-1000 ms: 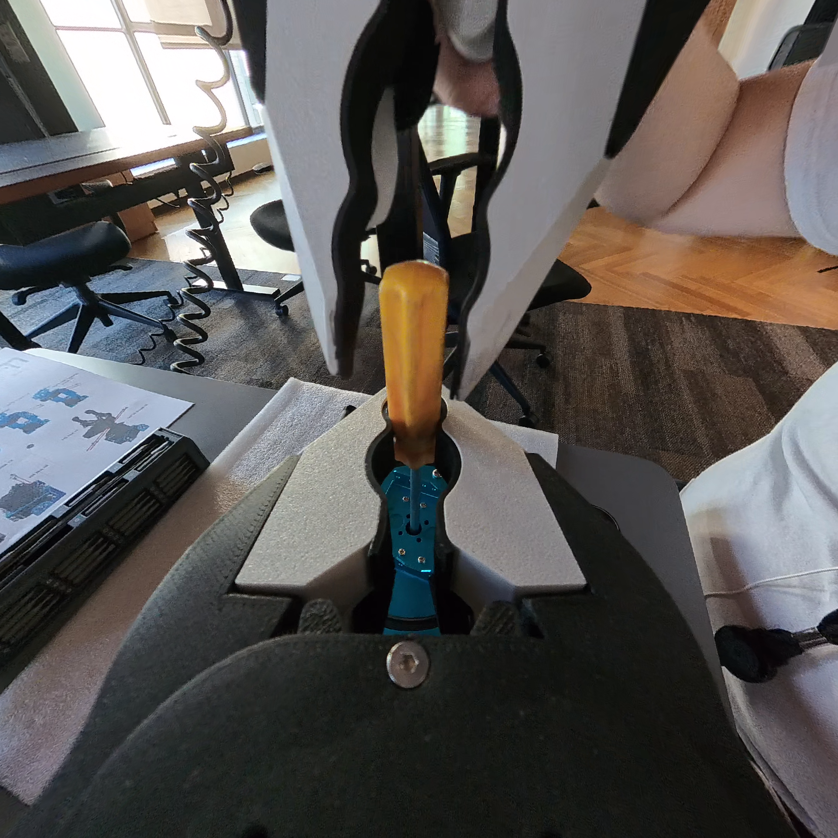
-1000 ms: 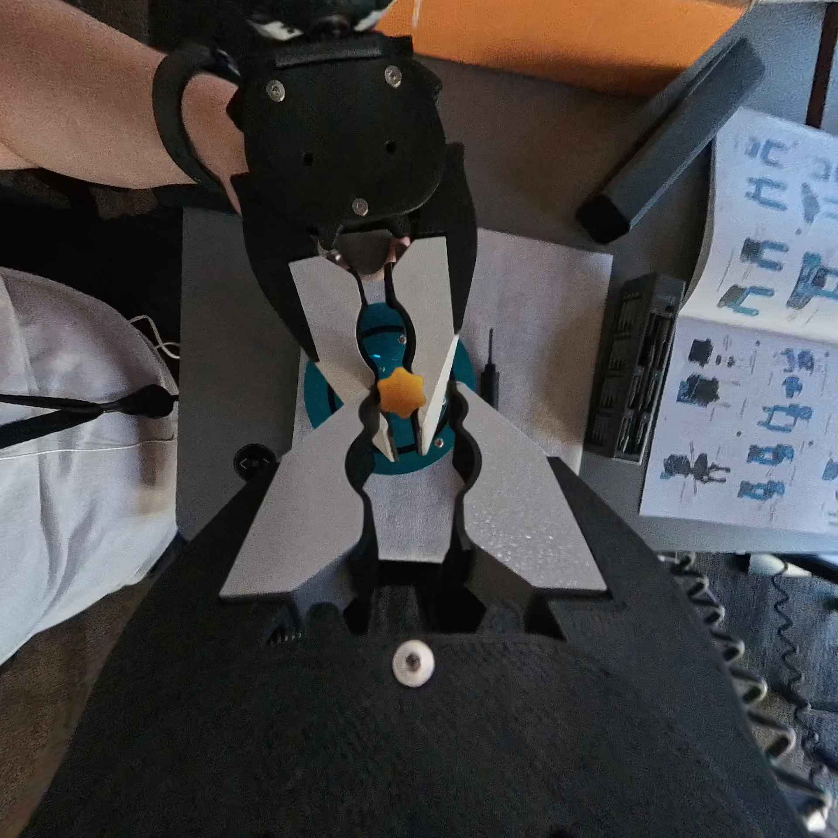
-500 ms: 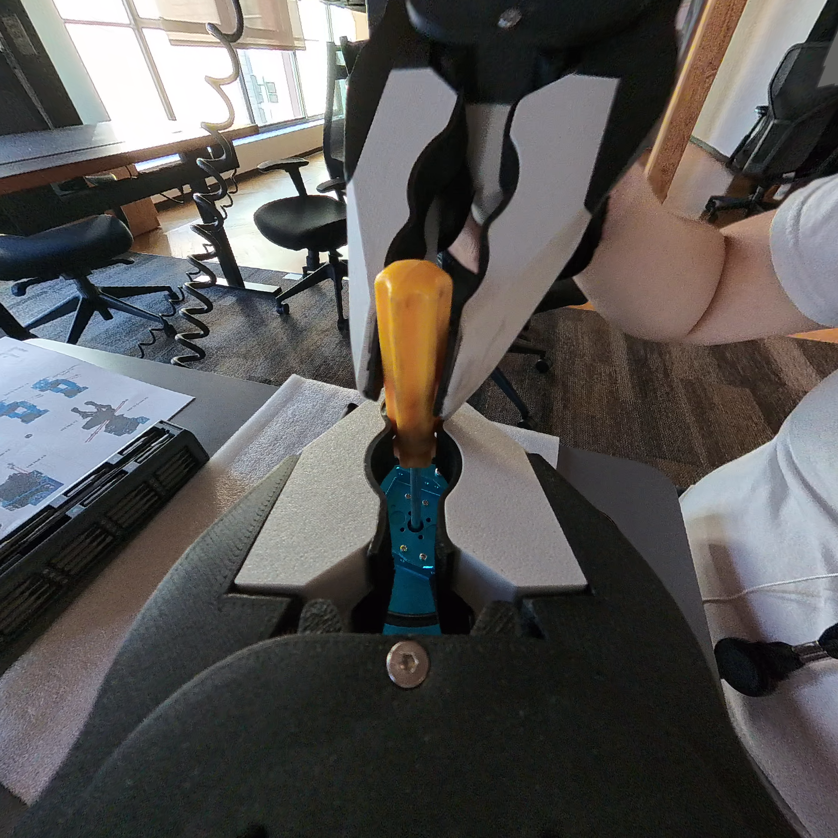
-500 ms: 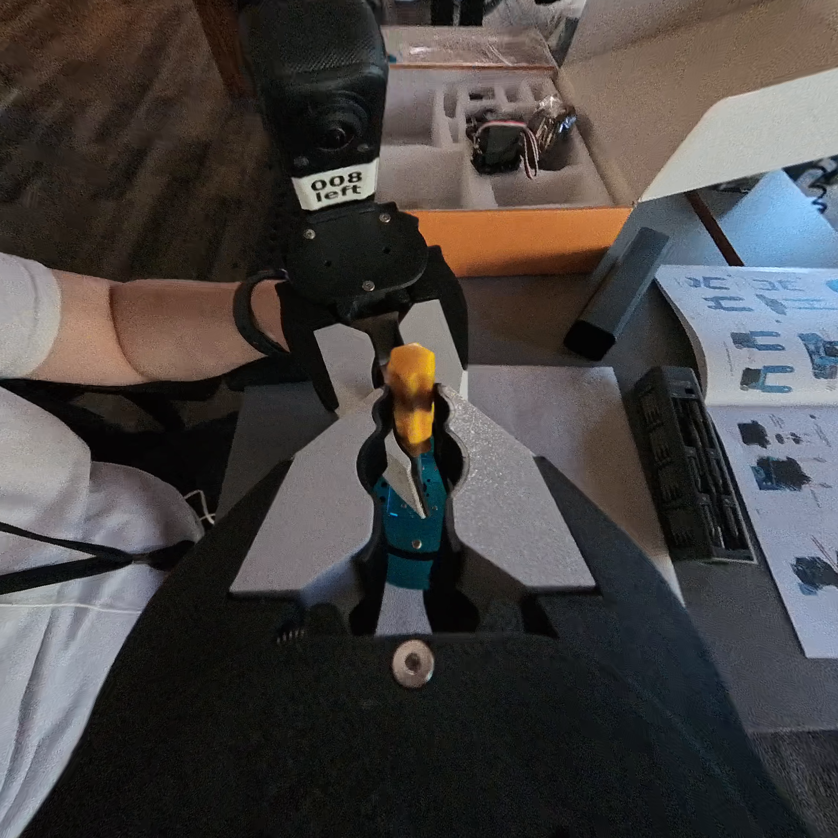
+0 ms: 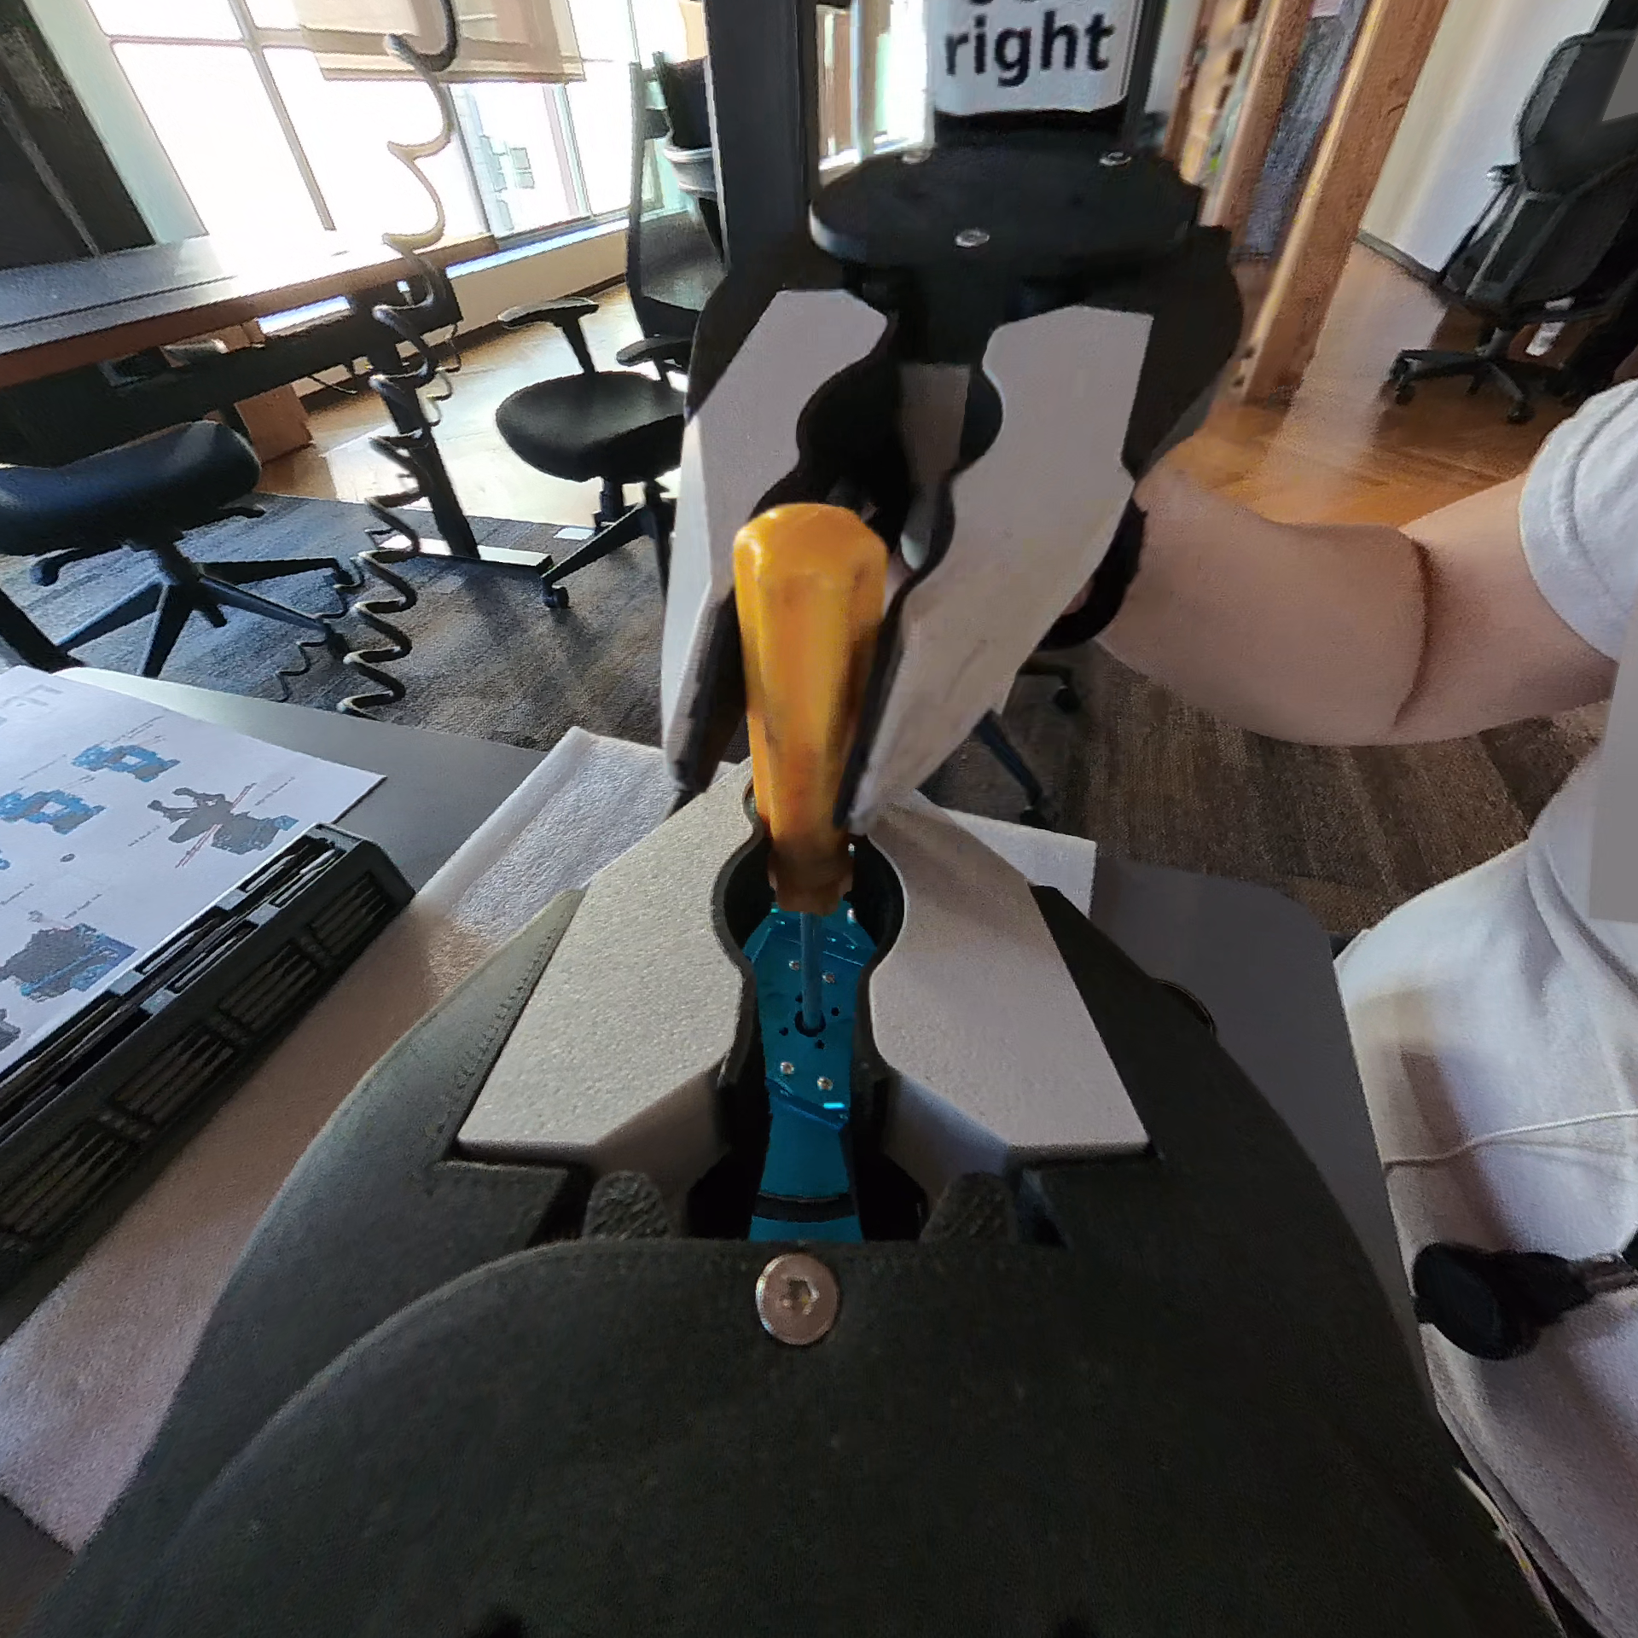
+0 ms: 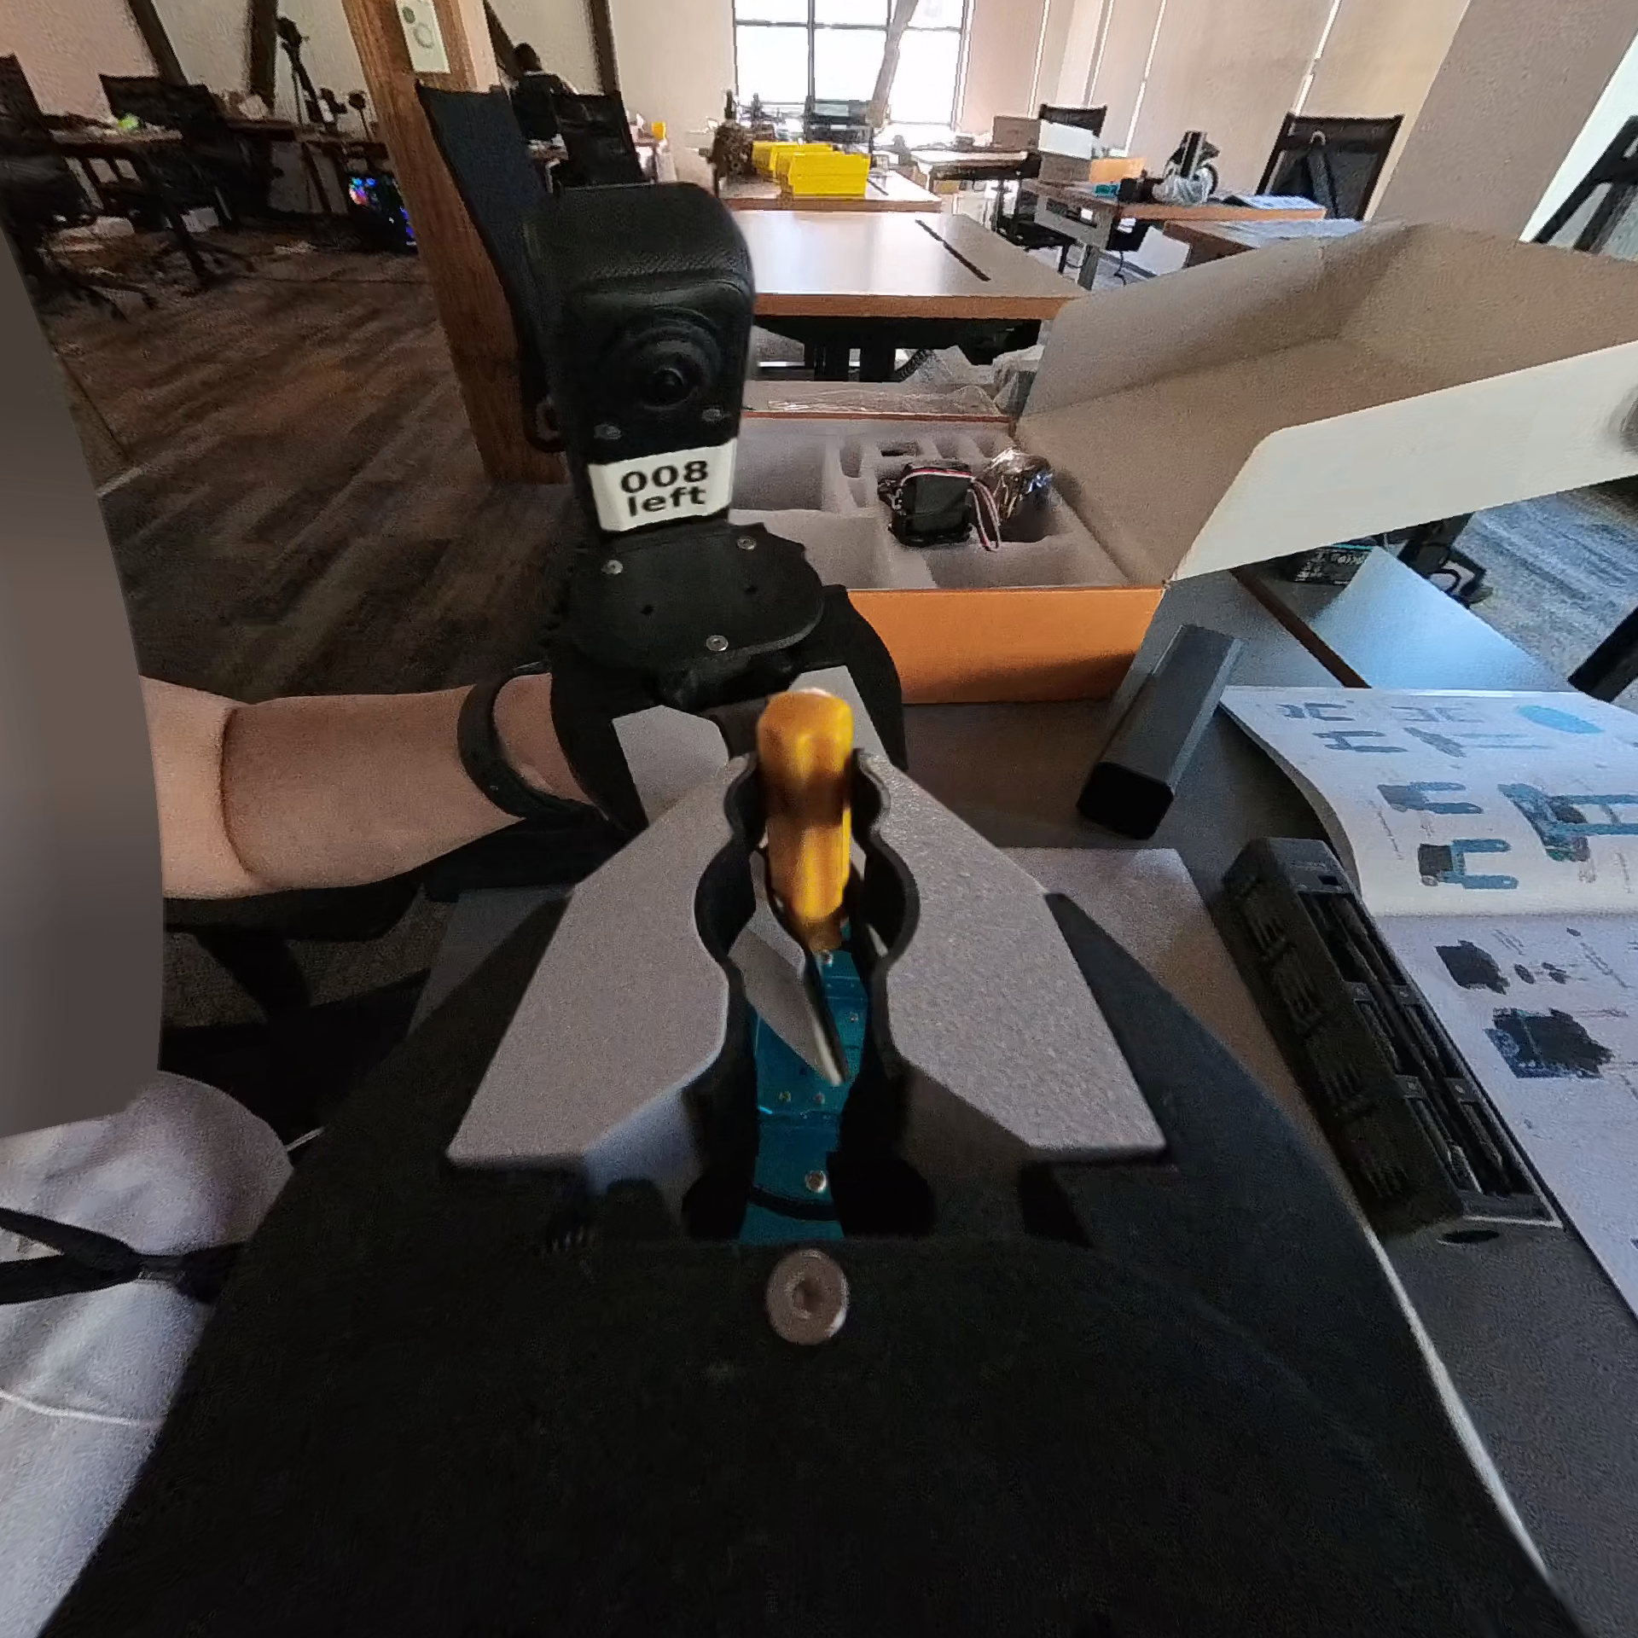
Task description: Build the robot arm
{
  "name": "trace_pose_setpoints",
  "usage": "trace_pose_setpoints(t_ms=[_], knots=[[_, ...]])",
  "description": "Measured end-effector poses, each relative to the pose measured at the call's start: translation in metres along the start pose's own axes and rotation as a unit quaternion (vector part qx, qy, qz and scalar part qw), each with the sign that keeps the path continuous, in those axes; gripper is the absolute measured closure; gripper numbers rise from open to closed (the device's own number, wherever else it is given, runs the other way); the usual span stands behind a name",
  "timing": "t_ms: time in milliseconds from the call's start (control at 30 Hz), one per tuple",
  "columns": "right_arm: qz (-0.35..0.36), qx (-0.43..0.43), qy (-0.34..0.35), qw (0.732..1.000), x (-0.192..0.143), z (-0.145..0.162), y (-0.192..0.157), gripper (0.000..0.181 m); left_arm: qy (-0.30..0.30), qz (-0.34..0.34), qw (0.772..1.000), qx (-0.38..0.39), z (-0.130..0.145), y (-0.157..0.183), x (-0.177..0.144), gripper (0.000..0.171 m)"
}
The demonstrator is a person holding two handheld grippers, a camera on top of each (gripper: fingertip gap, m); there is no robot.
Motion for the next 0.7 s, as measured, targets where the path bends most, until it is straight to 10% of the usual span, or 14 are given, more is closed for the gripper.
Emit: trace_pose_setpoints(t_ms=[233,433,700], knots=[[0.181,-0.010,0.014,0.983,0.003,0.001,-0.009,0.164,0.002,-0.001,1.000,-0.006,0.001,-0.002,-0.002,0.162],[0.056,0.034,-0.023,0.998,0.003,0.003,-0.001,0.164,0.002,0.000,1.000,-0.006,0.001,-0.002,0.000,0.162],[0.056,0.001,0.040,0.998,-0.010,-0.006,-0.002,0.163,0.004,0.008,1.000,-0.012,0.001,0.001,-0.021,0.147]])
Point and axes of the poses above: each gripper's, where its closed fingertips meet, x out along the fingers, z out of its underside, y = z × x across the jaws, the point moved 5 cm from there along -x, back along the fingers, and after that the axes turned 1 degree about -y, right-handed, at the moved point
